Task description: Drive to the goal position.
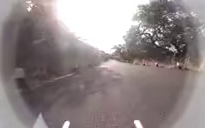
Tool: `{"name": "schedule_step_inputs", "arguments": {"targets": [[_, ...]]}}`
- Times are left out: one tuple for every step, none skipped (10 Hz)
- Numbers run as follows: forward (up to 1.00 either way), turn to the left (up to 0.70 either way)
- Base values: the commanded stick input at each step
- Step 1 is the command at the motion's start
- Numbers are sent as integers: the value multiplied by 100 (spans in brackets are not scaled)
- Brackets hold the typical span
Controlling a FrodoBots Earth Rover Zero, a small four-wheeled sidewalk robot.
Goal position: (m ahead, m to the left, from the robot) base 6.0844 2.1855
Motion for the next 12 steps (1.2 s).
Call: {"name": "schedule_step_inputs", "arguments": {"targets": [[50, 0], [50, 0], [50, 0], [50, 0], [50, 0], [50, 0], [50, 0], [50, 0], [50, 0], [50, 0], [50, 0], [50, 0]]}}
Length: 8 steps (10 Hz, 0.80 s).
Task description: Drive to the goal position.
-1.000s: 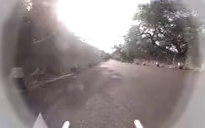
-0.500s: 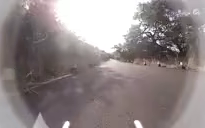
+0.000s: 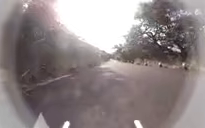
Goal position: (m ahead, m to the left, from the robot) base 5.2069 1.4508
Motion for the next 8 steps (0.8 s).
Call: {"name": "schedule_step_inputs", "arguments": {"targets": [[50, 0], [50, 0], [50, -13], [50, -25], [50, -25], [50, -20], [50, 0], [50, 0]]}}
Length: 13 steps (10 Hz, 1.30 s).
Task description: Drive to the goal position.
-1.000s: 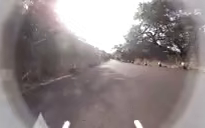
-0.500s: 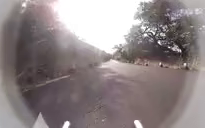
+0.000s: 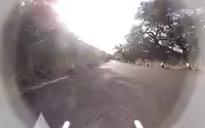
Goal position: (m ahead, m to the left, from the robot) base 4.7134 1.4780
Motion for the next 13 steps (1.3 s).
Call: {"name": "schedule_step_inputs", "arguments": {"targets": [[50, 0], [50, 0], [50, 0], [50, 0], [50, 0], [50, 0], [50, 0], [50, 0], [50, 0], [50, 0], [50, 0], [50, 0], [50, 0]]}}
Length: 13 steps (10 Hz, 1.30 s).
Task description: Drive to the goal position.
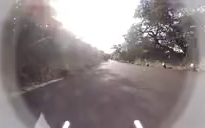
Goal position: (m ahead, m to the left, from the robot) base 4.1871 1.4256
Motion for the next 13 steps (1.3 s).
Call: {"name": "schedule_step_inputs", "arguments": {"targets": [[50, 0], [50, 0], [50, 0], [50, 0], [50, 0], [50, 0], [50, 0], [50, 0], [50, -11], [50, -25], [50, -25], [50, -25], [50, -25]]}}
